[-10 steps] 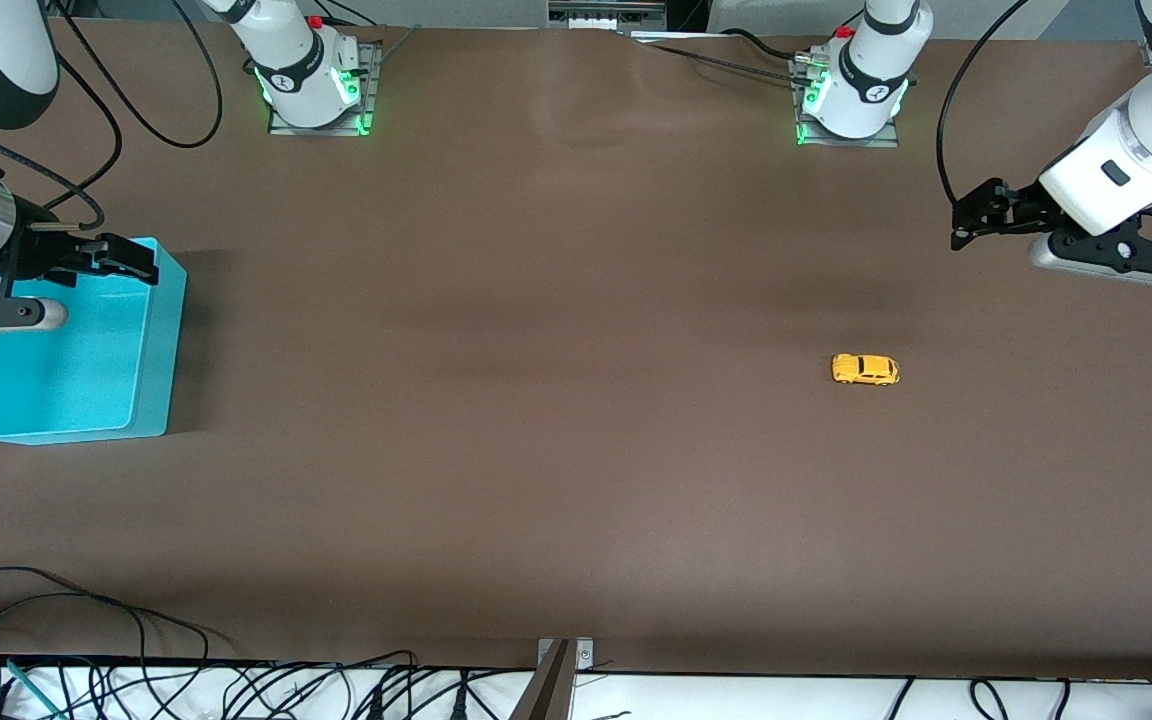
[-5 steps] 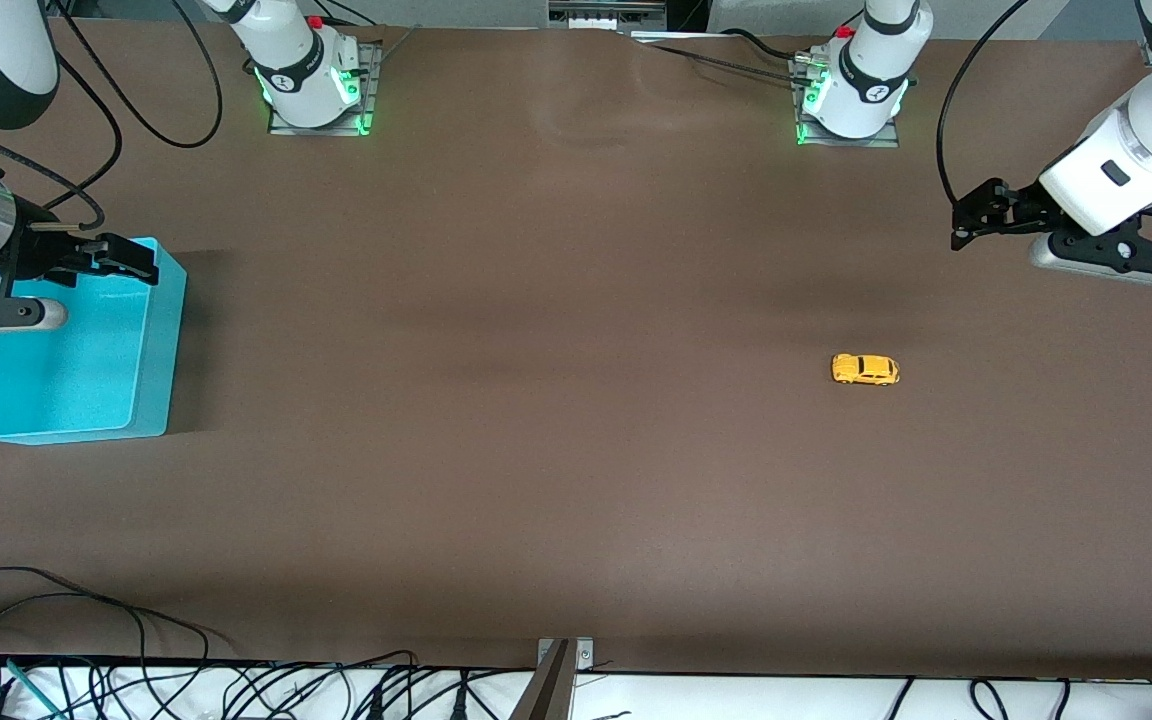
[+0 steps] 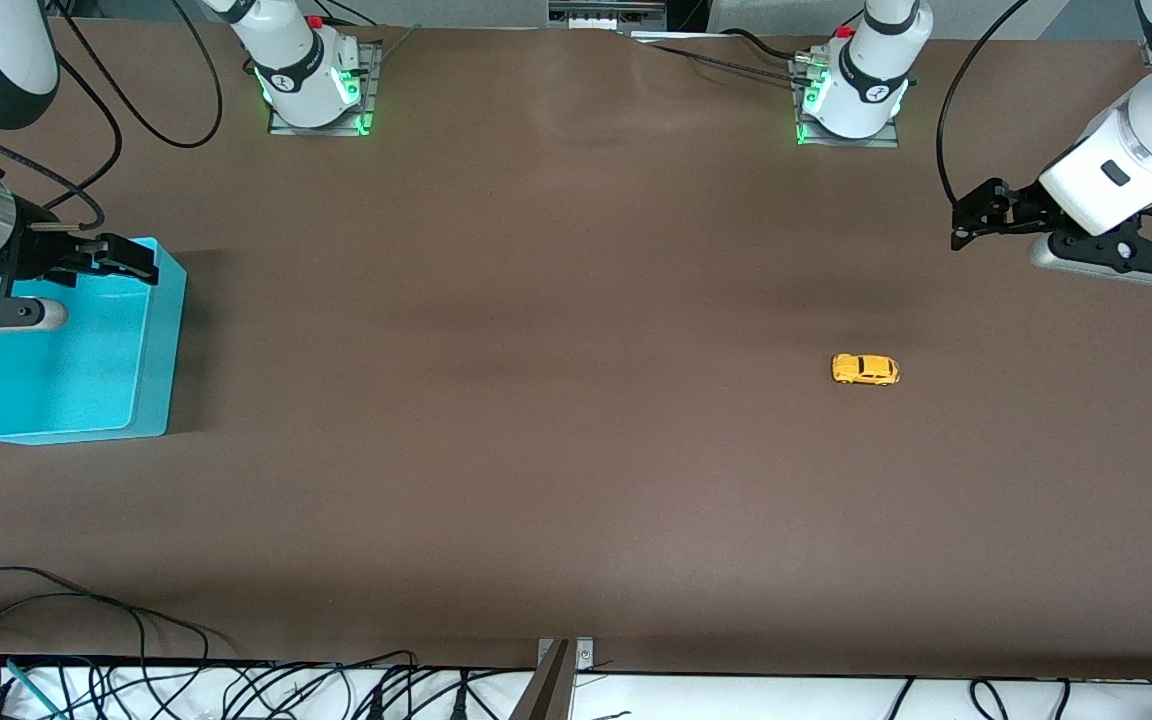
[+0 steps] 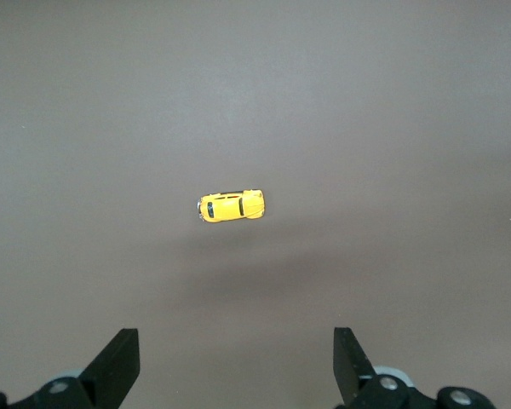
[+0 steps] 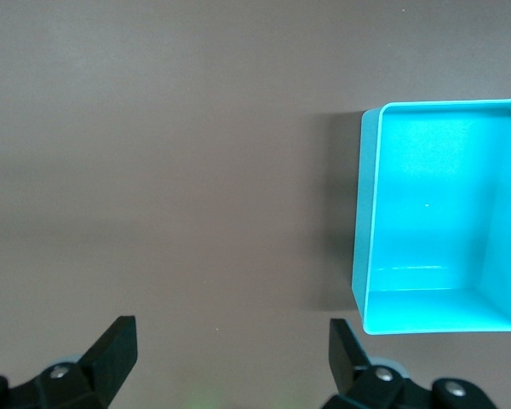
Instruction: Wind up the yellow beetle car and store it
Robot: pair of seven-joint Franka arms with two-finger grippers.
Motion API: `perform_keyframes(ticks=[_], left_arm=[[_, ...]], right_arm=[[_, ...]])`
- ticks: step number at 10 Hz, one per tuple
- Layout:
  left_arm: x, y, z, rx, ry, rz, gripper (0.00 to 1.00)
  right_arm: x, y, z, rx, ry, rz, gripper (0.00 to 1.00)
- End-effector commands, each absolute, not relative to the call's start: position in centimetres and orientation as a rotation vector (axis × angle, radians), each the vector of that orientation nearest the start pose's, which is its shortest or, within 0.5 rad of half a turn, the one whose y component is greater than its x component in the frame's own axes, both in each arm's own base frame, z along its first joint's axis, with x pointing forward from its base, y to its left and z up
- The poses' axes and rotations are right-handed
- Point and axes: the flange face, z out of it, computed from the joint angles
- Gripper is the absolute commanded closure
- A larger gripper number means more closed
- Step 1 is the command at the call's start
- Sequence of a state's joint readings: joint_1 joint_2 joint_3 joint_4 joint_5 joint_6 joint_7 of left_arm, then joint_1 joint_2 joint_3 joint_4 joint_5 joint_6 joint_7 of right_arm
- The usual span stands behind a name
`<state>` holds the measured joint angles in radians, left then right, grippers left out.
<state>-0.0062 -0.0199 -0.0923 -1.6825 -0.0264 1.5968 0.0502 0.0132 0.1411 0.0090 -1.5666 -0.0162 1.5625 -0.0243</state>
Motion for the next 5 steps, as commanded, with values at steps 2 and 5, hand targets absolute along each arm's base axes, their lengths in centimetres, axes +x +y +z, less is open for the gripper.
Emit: perform_keyframes(ticks=[2,5], left_arm=[[54.4,-5.9,58.7,-3.174,0.25,0.124,0.0],[55.4,-6.1,56.4,-3.156,0.482,0.186,0.0]], right_arm=[[59.2,0.9,54.8,-3.163,-0.068,0.231,0.0],[59.2,1.0,54.9,-3.164,-0.068,0.228,0.0]])
